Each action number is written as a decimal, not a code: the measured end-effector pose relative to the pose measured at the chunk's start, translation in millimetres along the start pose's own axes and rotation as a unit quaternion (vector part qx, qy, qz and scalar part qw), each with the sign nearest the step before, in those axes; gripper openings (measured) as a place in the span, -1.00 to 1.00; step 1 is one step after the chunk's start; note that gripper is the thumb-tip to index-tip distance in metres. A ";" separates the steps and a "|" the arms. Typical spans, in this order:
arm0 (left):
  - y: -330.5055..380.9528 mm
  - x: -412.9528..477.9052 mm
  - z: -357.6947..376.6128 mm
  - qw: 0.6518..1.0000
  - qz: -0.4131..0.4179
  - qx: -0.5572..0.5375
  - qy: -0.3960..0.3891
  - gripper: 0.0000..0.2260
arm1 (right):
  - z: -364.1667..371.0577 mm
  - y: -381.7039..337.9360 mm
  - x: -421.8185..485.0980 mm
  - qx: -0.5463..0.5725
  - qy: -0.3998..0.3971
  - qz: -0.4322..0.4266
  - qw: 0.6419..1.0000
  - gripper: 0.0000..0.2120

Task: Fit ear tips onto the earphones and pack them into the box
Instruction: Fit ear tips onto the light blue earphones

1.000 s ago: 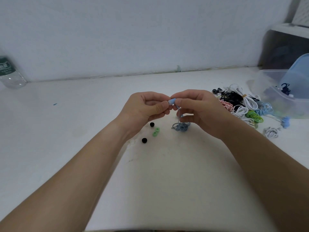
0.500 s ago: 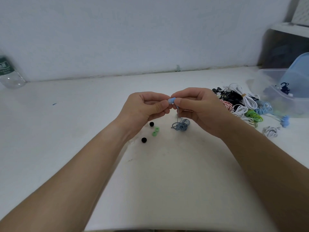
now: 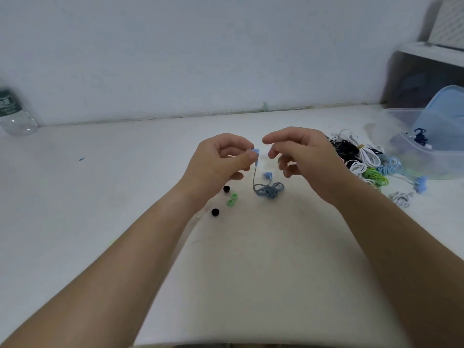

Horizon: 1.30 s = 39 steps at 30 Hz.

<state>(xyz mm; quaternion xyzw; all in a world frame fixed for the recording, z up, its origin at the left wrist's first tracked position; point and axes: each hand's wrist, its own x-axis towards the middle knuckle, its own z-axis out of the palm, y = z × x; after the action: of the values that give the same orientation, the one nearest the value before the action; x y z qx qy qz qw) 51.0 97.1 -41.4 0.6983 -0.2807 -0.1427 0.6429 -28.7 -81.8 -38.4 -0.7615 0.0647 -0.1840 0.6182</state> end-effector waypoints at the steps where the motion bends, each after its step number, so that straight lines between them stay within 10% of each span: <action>1: 0.5 0.4 -0.2 1.000 0.012 0.019 0.009 -0.89 | -3.1 1.9 1.4 -0.032 0.023 -0.004 0.999 -0.70; 10: -3.7 0.2 -3.2 0.978 0.098 0.181 0.025 -0.87 | -7.1 17.9 -5.1 -0.385 -0.218 -0.019 0.897 -0.51; 21: -0.6 3.0 -2.8 0.975 0.062 0.210 0.036 -0.88 | -3.4 13.4 -9.8 -0.316 -0.045 -0.006 0.948 -0.93; 32: 60.2 24.4 73.5 0.993 0.057 0.107 0.014 -0.77 | -67.3 -45.3 -20.7 -0.021 0.062 -0.001 0.998 -0.79; 39: 72.2 60.3 192.6 0.997 0.060 0.041 -0.030 -0.85 | -165.3 -48.3 -45.3 -0.109 0.199 0.014 0.974 -0.79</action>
<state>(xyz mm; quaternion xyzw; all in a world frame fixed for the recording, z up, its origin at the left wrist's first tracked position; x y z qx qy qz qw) -23.5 -96.3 13.4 0.7013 -0.3469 -0.1135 0.6123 -136.3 -207.7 26.9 -0.7712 0.2168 -0.3153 0.5088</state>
